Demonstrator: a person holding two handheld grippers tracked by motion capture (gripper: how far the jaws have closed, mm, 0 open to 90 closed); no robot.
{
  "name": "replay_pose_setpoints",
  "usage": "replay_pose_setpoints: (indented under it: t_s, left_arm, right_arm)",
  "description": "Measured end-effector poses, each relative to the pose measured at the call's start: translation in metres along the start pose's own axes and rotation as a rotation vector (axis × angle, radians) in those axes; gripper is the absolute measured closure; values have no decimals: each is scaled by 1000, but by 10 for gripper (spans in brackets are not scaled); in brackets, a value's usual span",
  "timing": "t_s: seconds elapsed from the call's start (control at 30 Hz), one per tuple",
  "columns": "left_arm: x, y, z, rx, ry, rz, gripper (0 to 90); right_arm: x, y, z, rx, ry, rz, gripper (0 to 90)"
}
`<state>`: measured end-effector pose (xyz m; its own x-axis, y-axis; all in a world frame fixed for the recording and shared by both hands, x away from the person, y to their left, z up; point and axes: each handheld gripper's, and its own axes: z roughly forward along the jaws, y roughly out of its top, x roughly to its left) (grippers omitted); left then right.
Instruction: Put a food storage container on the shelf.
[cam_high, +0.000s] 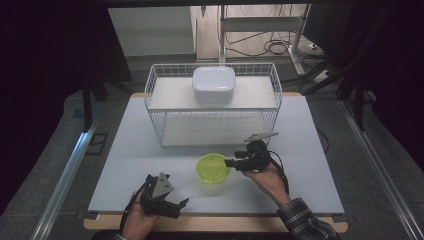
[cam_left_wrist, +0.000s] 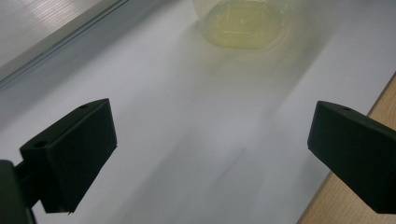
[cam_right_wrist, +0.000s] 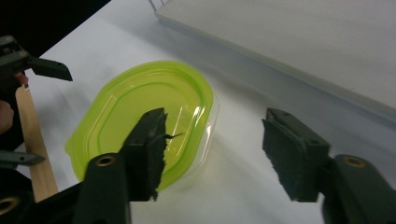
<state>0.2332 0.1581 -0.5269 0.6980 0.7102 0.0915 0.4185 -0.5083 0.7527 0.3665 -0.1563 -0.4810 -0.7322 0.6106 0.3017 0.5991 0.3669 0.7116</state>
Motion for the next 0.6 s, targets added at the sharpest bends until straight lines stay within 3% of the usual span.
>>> replay_pose_setpoints:
  t_s: [0.23, 0.33, 0.6]
  left_arm:
    - [-1, 0, 0, 2, -4, 4, 14]
    - [-1, 0, 0, 4, -4, 9, 14]
    - [-2, 0, 1, 9, -9, 16, 17]
  right_arm:
    - [-4, 3, 11, 35, 47, 80, 549]
    - [-4, 3, 13, 44, 47, 95, 578]
    - [-10, 2, 19, 64, 103, 170, 663]
